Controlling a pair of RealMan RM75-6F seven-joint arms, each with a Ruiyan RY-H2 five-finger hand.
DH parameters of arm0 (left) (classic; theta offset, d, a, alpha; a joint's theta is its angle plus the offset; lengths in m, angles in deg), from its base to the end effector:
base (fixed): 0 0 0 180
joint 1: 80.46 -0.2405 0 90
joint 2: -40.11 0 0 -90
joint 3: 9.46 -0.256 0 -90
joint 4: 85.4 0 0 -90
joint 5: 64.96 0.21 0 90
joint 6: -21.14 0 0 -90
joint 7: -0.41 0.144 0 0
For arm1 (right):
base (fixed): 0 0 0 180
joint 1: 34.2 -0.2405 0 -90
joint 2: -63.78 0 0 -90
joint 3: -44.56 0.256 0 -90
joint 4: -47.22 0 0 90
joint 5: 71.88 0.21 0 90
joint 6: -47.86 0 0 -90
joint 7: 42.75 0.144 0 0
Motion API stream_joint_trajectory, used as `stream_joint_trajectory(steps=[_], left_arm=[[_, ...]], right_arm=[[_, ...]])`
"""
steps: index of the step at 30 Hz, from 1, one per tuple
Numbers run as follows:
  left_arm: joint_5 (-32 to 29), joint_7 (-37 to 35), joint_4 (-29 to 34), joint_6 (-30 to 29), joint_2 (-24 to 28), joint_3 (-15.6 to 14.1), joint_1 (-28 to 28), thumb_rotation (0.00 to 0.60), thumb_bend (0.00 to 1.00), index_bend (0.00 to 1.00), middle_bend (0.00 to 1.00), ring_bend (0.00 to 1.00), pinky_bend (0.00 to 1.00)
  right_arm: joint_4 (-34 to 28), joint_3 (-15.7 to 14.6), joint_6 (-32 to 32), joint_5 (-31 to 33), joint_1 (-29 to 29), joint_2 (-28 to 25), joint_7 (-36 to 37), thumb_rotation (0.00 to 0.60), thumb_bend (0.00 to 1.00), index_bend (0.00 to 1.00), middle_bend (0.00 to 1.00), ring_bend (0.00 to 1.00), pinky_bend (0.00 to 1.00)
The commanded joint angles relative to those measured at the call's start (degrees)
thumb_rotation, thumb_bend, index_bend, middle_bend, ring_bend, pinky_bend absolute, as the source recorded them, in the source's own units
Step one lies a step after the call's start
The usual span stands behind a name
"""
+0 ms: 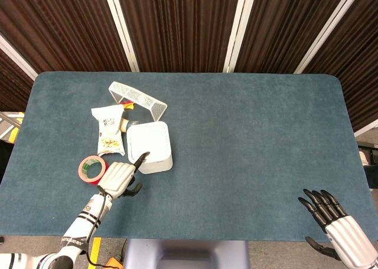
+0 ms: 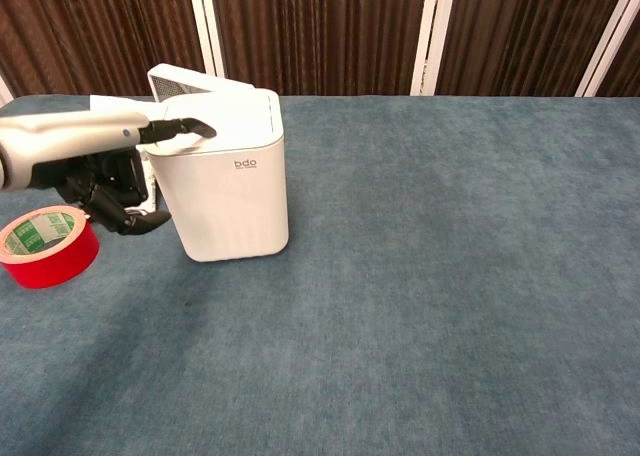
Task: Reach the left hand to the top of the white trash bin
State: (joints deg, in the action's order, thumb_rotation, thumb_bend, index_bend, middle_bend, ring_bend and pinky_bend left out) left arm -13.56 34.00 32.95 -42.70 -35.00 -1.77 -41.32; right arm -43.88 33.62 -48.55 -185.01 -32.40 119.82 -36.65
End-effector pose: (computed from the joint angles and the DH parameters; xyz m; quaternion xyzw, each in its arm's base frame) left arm -0.1134 0.2695 0.0370 -0.7319 -0.4423 -0.3487 0.3835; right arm -0.2851 -0.0837 0.1723 0.7101 -0.3572 0.4094 0.4479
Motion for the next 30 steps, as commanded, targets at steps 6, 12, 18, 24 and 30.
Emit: stream_joint_trajectory(steps=[6, 12, 18, 24, 30], left_arm=[[31.80, -11.14, -1.60, -13.80, 8.08, -9.36, -12.20, 0.600, 0.44, 0.00, 0.93, 0.88, 1.00], [43.71, -19.14, -9.33, -23.37, 12.20, -18.97, -22.58, 0.600, 0.41, 0.00, 0.36, 0.29, 0.52], [46.45, -28.77, -28.26, -35.05, 5.47, -21.07, -33.45, 0.600, 0.39, 0.00, 0.00, 0.00, 0.02], [45.06, -28.87, -28.21, -31.66, 7.36, -20.98, -34.17, 0.600, 0.39, 0.00, 0.00, 0.00, 0.00], [45.51, -27.83, -27.79, -30.70, 7.48, -20.00, -34.91, 0.600, 0.39, 0.00, 0.00, 0.00, 0.00]], right_arm=[[0.25, 0.17, -1.45, 0.31, 0.54, -0.46, 1.11, 0.600, 0.31, 0.00, 0.00, 0.00, 0.00], [0.14, 0.06, -0.90, -0.05, 0.77, 0.12, -0.53, 0.600, 0.31, 0.00, 0.00, 0.00, 0.00], [-0.58, 0.21, 0.40, 0.44, 0.78, 0.75, -2.39, 0.600, 0.31, 0.00, 0.00, 0.00, 0.00], [-0.92, 0.18, 1.26, 0.22, 0.53, 0.99, -3.33, 0.600, 0.31, 0.00, 0.00, 0.00, 0.00], [-0.46, 0.05, 0.20, -0.23, 0.74, 0.70, -2.35, 0.600, 0.31, 0.00, 0.00, 0.00, 0.00]])
